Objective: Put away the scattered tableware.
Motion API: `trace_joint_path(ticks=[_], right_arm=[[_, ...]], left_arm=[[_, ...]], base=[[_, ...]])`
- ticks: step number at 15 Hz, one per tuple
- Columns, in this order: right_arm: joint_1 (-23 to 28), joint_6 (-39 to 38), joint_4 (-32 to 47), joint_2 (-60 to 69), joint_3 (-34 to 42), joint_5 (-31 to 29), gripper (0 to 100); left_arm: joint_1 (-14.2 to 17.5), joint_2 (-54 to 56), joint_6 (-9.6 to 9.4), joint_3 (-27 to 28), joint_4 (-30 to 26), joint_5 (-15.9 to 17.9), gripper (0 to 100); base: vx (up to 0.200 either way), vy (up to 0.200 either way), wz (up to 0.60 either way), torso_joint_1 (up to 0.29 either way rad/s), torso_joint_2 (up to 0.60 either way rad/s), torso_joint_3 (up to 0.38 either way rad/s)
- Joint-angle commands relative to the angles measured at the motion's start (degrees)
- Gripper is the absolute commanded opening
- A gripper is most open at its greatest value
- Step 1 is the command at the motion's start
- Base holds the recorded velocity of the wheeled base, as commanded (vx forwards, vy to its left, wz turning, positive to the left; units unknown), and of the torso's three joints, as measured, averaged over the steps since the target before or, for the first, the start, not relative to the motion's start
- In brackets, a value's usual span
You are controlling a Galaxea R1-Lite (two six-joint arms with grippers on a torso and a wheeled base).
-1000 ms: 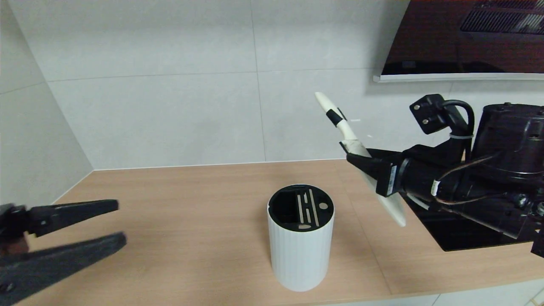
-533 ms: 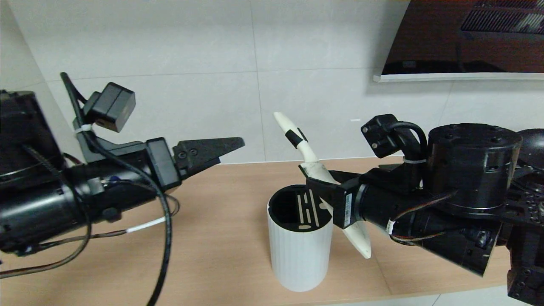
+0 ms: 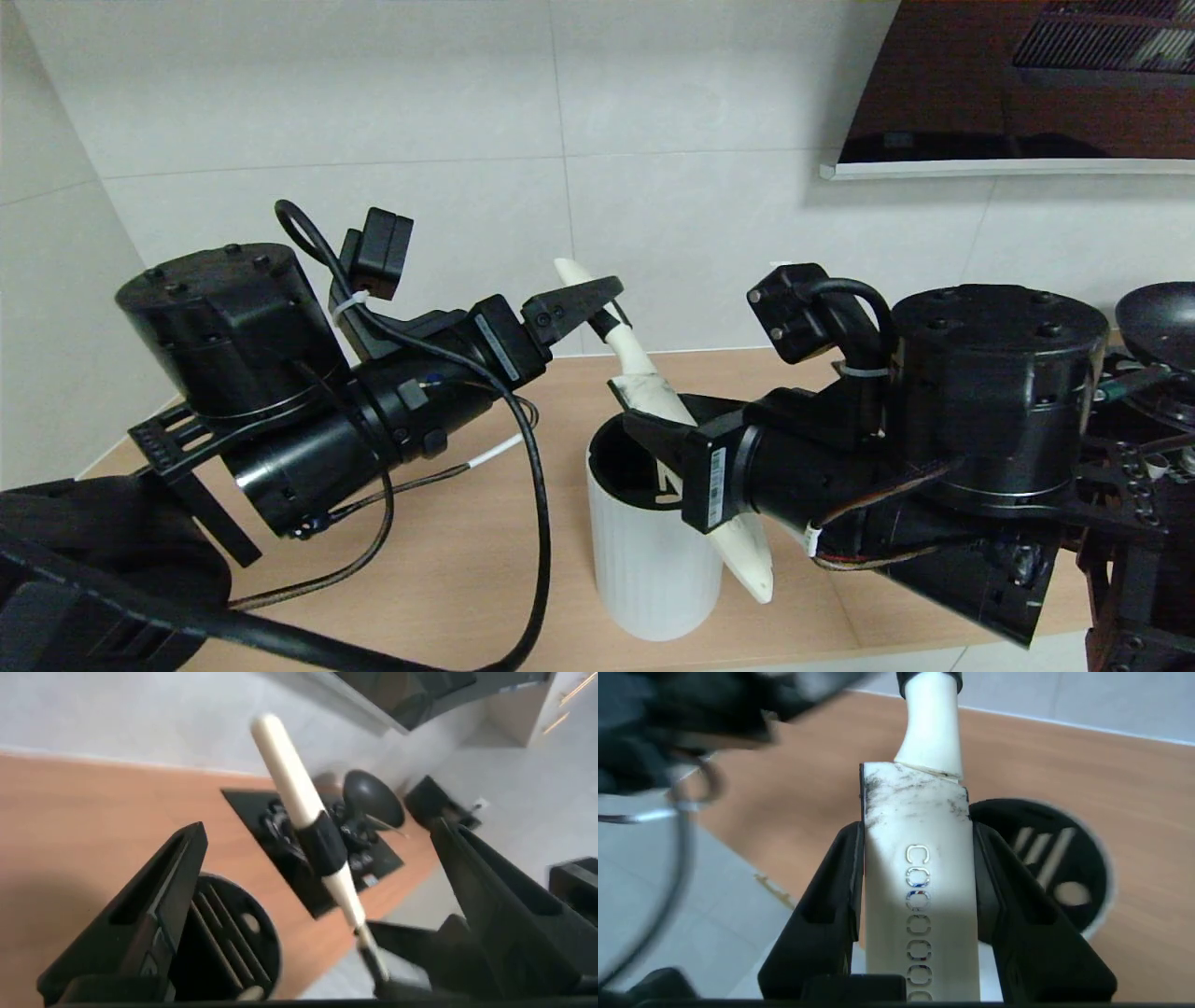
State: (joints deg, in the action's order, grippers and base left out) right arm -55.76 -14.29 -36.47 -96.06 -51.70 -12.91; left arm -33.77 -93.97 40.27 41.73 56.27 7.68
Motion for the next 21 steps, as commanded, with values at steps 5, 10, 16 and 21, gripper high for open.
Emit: trace_joint_path(ticks=[5,10,16,21], right_arm=[[-1.6,-0.1,-0.4,-1.0,0.1,-1.0,0],[-1.7,-0.1,-0.5,-1.0,-0.1,-1.0,0],[-1.8,-0.1,-1.2,-1.0,0.2,-1.0,0],[-2.2,-0.1,-1.2,-0.4,0.3,-1.1,0]], left_arm=[[-1.2,-0.6,0.78,0.3,0.1,0.3,100],[-1.2,-0.7,4.38,0.2,0.0,3.0,100],[-1.4,-1.0,4.38,0.0,-0.1,3.4,0],[-1.5,-1.3,4.47,-0.1,-0.1,3.4,0]], base=[[0.0,0.0,0.0,0.0,0.0,0.0],[0.0,0.0,0.0,0.0,0.0,0.0],[0.0,0.0,0.0,0.0,0.0,0.0],[0.0,0.0,0.0,0.0,0.0,0.0]])
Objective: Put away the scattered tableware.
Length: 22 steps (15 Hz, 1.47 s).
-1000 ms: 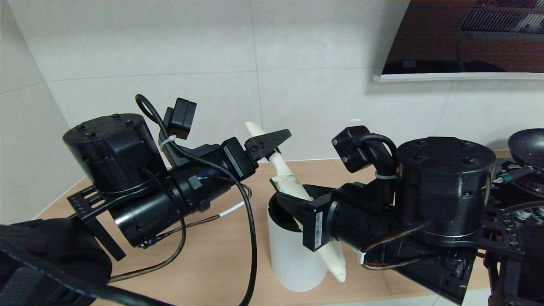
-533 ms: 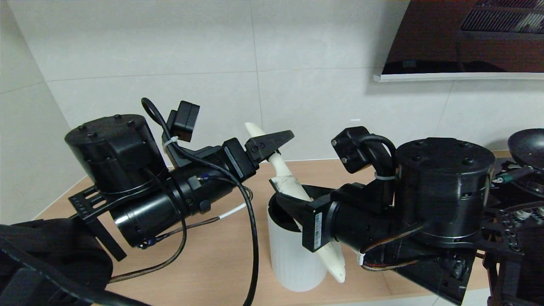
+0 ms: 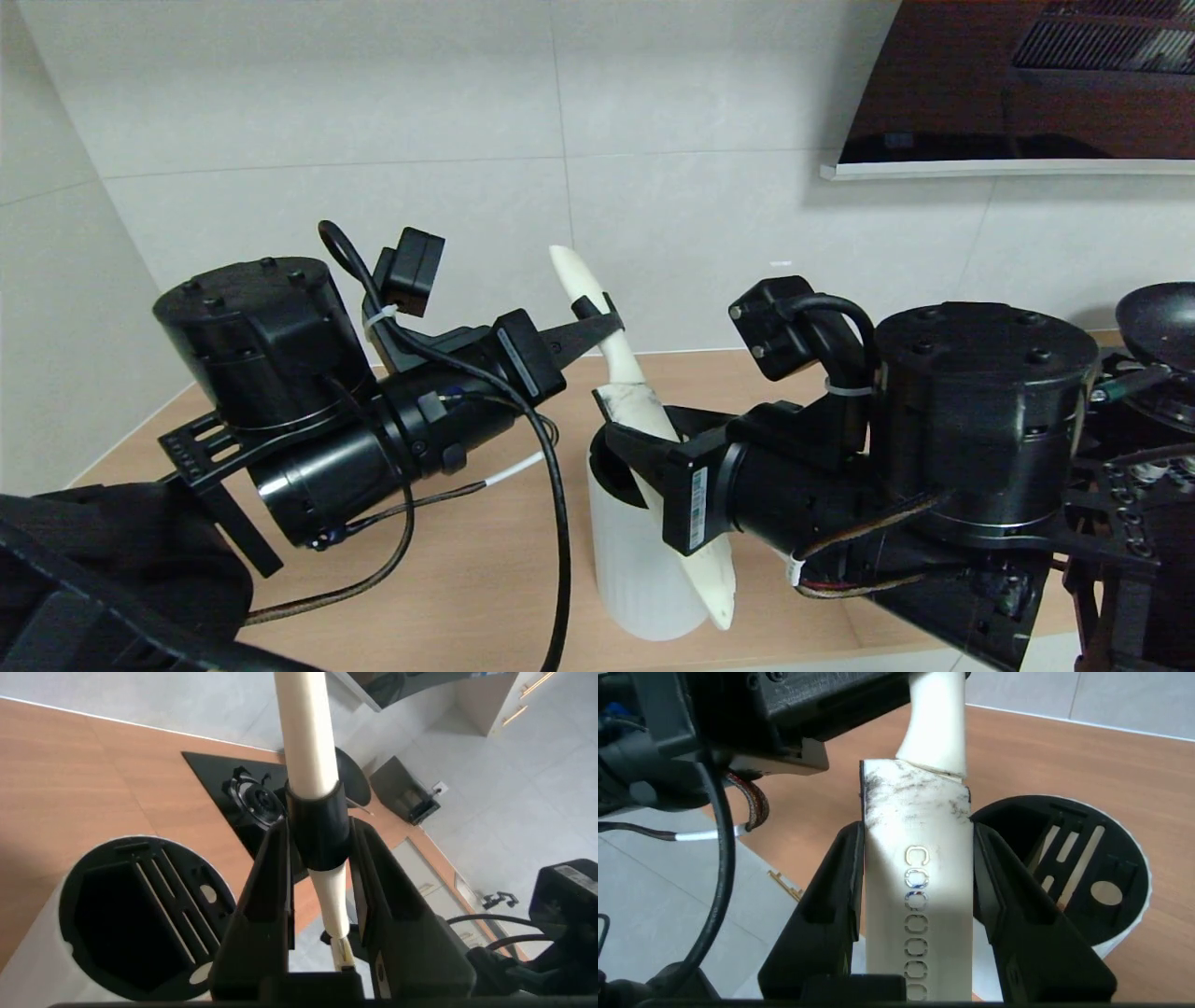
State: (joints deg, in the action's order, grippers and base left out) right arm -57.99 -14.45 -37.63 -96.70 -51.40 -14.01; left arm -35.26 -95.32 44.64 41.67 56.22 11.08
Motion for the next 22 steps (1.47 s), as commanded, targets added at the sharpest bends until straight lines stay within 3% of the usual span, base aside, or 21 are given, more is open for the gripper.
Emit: trace_joint_path(ticks=[1,5,6,13,15,18,19,20,21,22], right_arm=[[0.0,0.0,-0.1,0.4,0.0,0.0,0],[0.0,0.0,-0.1,0.4,0.0,-0.1,0],[0.0,0.0,-0.1,0.4,0.0,-0.4,100],[0.4,0.0,-0.1,2.7,0.1,-0.8,100],[2.9,0.2,0.4,6.3,0.2,-0.8,100],[9.3,0.4,0.8,11.2,0.0,-0.2,100],[12.0,0.5,2.4,13.6,-0.1,-0.2,100],[13.3,0.5,4.1,15.1,-0.1,0.0,100],[13.7,0.5,4.8,15.7,-0.1,0.2,100],[15.0,0.5,5.6,16.3,-0.1,0.6,100]], left_arm=[[0.0,0.0,0.09,0.0,0.0,0.0,0],[0.0,0.1,0.09,0.3,0.0,-0.2,0],[0.0,0.2,0.09,0.3,0.0,-0.3,0],[0.3,1.4,-0.17,2.3,-1.0,-1.9,0],[1.1,3.4,-2.01,3.9,-3.7,-2.9,0],[1.5,5.5,-8.87,12.4,-14.7,-12.6,0],[1.4,4.7,-13.7,17.1,-19.6,-19.0,0],[1.2,4.4,-16.08,19.6,-21.4,-21.5,0],[1.1,4.3,-16.96,20.4,-21.9,-22.2,0],[0.0,4.6,-20.65,20.6,-22.0,-24.7,0]], base=[[0.0,0.0,0.0,0.0,0.0,0.0],[0.0,0.0,0.0,0.0,0.0,0.0],[0.0,0.0,0.0,0.0,0.0,0.0],[0.0,0.0,0.0,0.0,0.0,0.0],[0.0,0.0,0.0,0.0,0.0,0.0],[0.0,0.0,0.0,0.0,0.0,0.0],[0.0,0.0,0.0,0.0,0.0,0.0],[0.0,0.0,0.0,0.0,0.0,0.0],[0.0,0.0,0.0,0.0,0.0,0.0],[0.0,0.0,0.0,0.0,0.0,0.0]])
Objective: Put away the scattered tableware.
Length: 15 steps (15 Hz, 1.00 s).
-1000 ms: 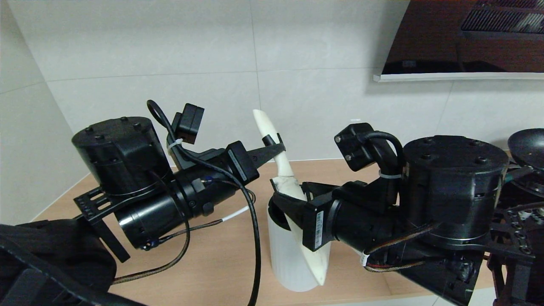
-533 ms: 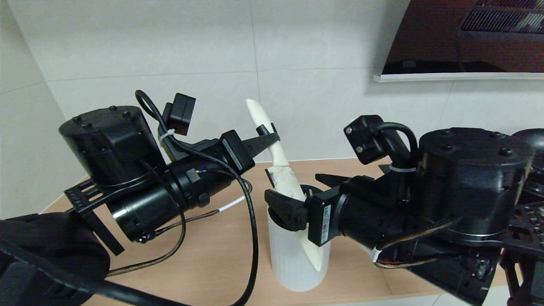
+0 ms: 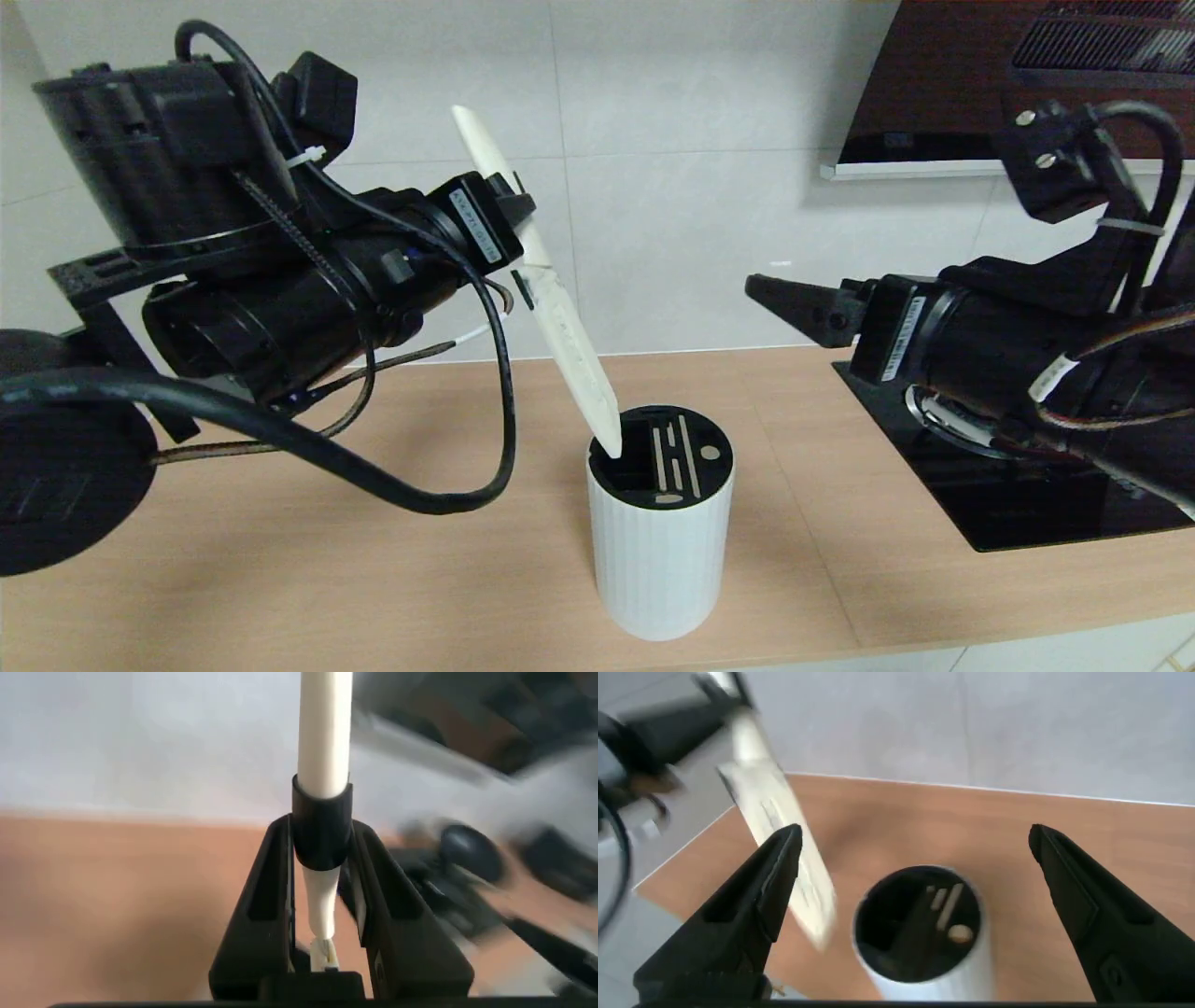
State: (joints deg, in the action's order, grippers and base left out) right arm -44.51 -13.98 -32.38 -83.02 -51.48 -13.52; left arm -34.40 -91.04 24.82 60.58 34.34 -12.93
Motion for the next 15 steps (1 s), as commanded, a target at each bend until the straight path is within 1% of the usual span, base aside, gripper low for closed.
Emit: trace_joint_path(ticks=[1,2,3,4,5,6,7,8,9,11,14,15], right_arm=[[2.8,0.0,0.4,2.4,0.1,0.2,100],[3.6,0.0,0.4,2.1,0.2,0.2,100],[3.8,0.0,0.4,1.9,0.2,0.2,100],[3.8,0.0,0.4,1.8,0.2,0.2,100],[4.4,0.0,0.4,1.1,0.4,0.2,100],[4.4,0.0,0.4,0.9,0.4,0.2,100],[4.4,0.0,0.4,0.8,0.4,0.2,100],[4.5,0.0,0.4,0.7,0.5,0.2,100],[4.5,0.0,0.4,0.7,0.5,0.2,100],[4.7,0.0,0.4,0.5,0.5,0.2,100],[5.2,0.0,0.4,0.3,0.5,0.2,100],[5.2,0.0,0.4,0.3,0.5,0.2,100]], left_arm=[[-2.1,0.1,-3.9,1.0,0.0,-4.0,0],[-3.7,-0.1,-6.71,-0.1,0.6,-7.6,0],[-4.9,-0.6,-8.91,-0.6,2.2,-10.6,0],[-5.2,-0.8,-9.26,-0.8,2.7,-11.3,0],[-7.0,-2.2,-12.52,-1.5,8.4,-15.0,0],[-7.2,-3.1,-14.19,-2.0,11.2,-16.1,0],[-7.5,-3.6,-15.24,-2.0,13.1,-17.1,0],[-8.0,-5.2,-16.73,-2.1,16.1,-18.6,0],[-8.7,-6.0,-17.35,-2.4,17.0,-19.4,0],[-9.8,-7.6,-17.44,-2.9,17.5,-19.6,0],[-10.4,-10.5,-17.26,-2.9,17.6,-19.8,0],[-10.4,-11.7,-17.35,-2.9,18.7,-19.9,0]], base=[[0.0,0.0,0.0,0.0,0.0,0.0],[0.0,0.0,0.0,0.0,0.0,0.0],[0.0,0.0,0.0,0.0,0.0,0.0],[0.0,0.0,0.0,0.0,0.0,0.0],[0.0,0.0,0.0,0.0,0.0,0.0],[0.0,0.0,0.0,0.0,0.0,0.0],[0.0,0.0,0.0,0.0,0.0,0.0],[0.0,0.0,0.0,0.0,0.0,0.0],[0.0,0.0,0.0,0.0,0.0,0.0],[0.0,0.0,0.0,0.0,0.0,0.0],[0.0,0.0,0.0,0.0,0.0,0.0],[0.0,0.0,0.0,0.0,0.0,0.0]])
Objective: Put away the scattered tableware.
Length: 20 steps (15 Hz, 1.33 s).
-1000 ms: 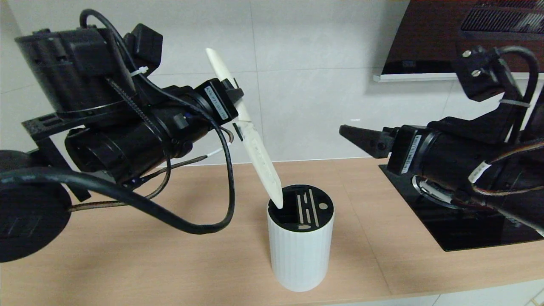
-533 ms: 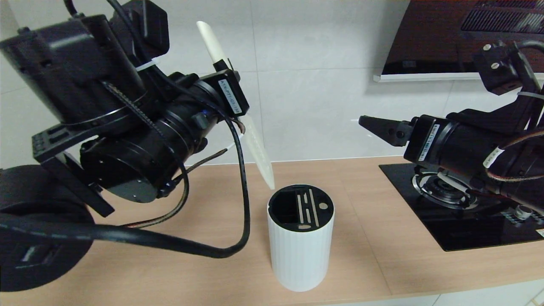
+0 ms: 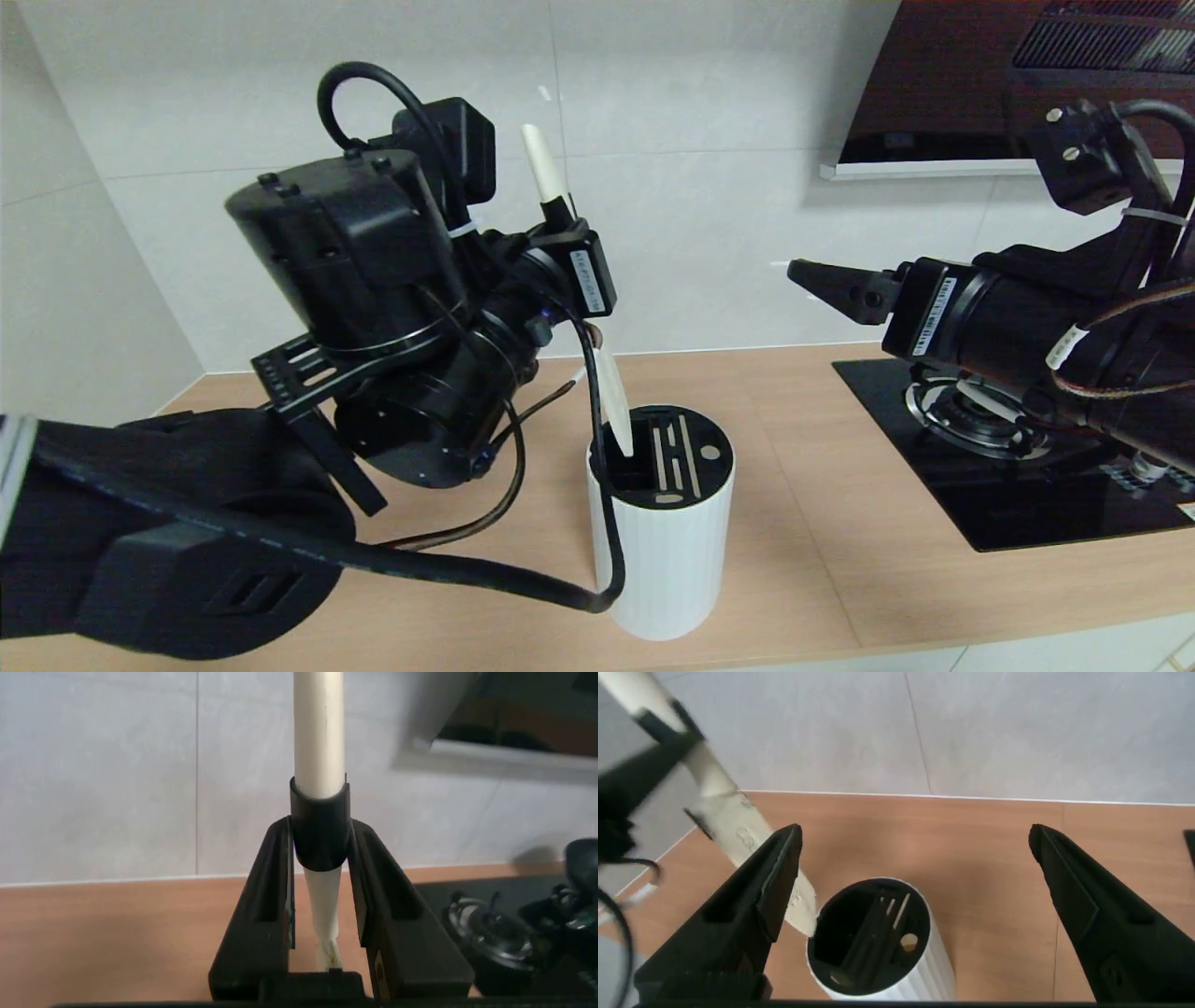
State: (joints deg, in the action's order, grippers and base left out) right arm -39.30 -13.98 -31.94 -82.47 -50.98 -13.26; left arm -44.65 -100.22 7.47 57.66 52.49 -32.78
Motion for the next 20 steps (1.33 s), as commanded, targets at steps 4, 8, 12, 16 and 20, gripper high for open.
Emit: trace_joint_path(ticks=[4,8,12,16,20], right_arm=[[0.0,0.0,-0.1,-0.2,0.0,0.0,100],[0.0,0.0,-0.1,-0.2,0.1,0.0,100],[0.0,0.0,-0.1,-0.2,0.2,0.0,100],[0.0,0.0,-0.1,-0.1,0.4,0.0,100],[0.0,0.0,-0.1,-0.3,0.4,0.0,100]], left_arm=[[-0.2,-6.0,-0.35,-0.1,3.4,-0.5,0],[-0.2,-7.4,-0.35,-0.4,3.5,-0.5,0],[-2.0,-9.5,-0.27,-1.8,3.4,-0.5,0],[-2.6,-12.8,-0.44,-2.9,2.9,-0.6,0],[-3.2,-15.9,-0.97,-4.0,2.5,-1.1,0]], base=[[0.0,0.0,0.0,0.0,0.0,0.0],[0.0,0.0,0.0,0.0,0.0,0.0],[0.0,0.0,0.0,0.0,0.0,0.0],[0.0,0.0,0.0,0.0,0.0,0.0],[0.0,0.0,0.0,0.0,0.0,0.0]])
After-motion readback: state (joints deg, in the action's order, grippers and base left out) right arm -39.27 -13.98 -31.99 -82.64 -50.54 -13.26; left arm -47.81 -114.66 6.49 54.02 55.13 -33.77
